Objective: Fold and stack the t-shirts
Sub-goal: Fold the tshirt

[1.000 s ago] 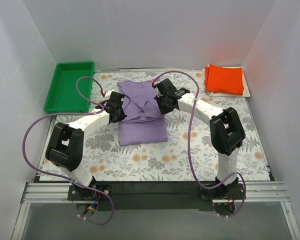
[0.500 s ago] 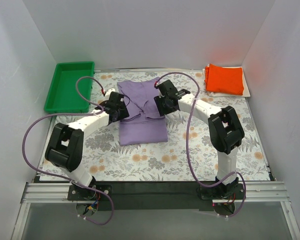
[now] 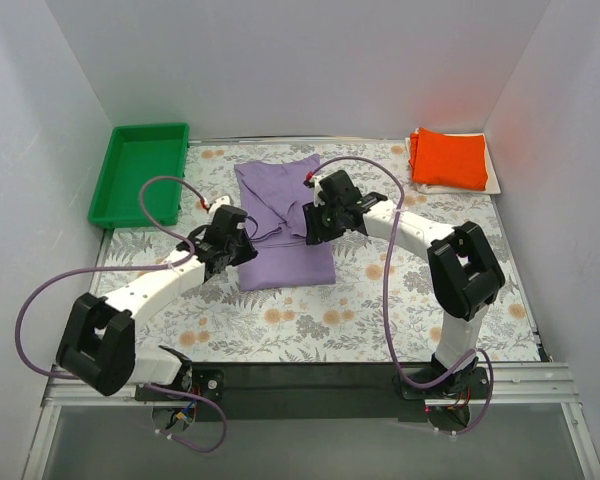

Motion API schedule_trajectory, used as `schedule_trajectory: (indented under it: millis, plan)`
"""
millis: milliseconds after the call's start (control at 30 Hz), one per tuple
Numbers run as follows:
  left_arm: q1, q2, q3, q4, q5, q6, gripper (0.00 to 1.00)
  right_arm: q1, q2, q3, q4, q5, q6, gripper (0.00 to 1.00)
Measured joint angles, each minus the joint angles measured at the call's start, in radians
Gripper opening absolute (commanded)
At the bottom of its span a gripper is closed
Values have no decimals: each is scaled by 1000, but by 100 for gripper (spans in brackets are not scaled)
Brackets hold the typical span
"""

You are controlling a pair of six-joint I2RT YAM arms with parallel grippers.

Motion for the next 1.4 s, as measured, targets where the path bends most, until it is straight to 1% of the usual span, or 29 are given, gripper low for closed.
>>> schedule_trajectory:
  millis: [133,267,467,667,867,967,1067,1167,1300,1400]
  plan:
    - [-51,90,-12,-3,11,-18,20,13,50,-6,48,-64,19,38]
    - [-75,166,-23,2,12,-30,20,17,116,-3,84,-93,33,38]
    - [-78,183,-77,26,11,-48,20,14,194,57,90,-101,33,38]
    - [-78,171,-98,52,12,-51,20,-12,275,162,100,-93,31,39]
    - [-78,161,-109,64,13,-56,21,-75,399,373,92,-104,31,41]
    - [-78,161,-106,62,12,-51,22,-111,423,449,87,-104,33,43]
    - [-76,166,-79,28,9,-39,24,-142,409,480,88,-101,34,45]
    - [-62,185,-23,4,6,-18,25,-154,348,451,82,-94,33,45]
    - [-15,232,69,8,5,18,25,-151,176,305,80,-96,32,45]
    - [18,317,154,22,5,44,25,-148,27,168,101,-103,34,45]
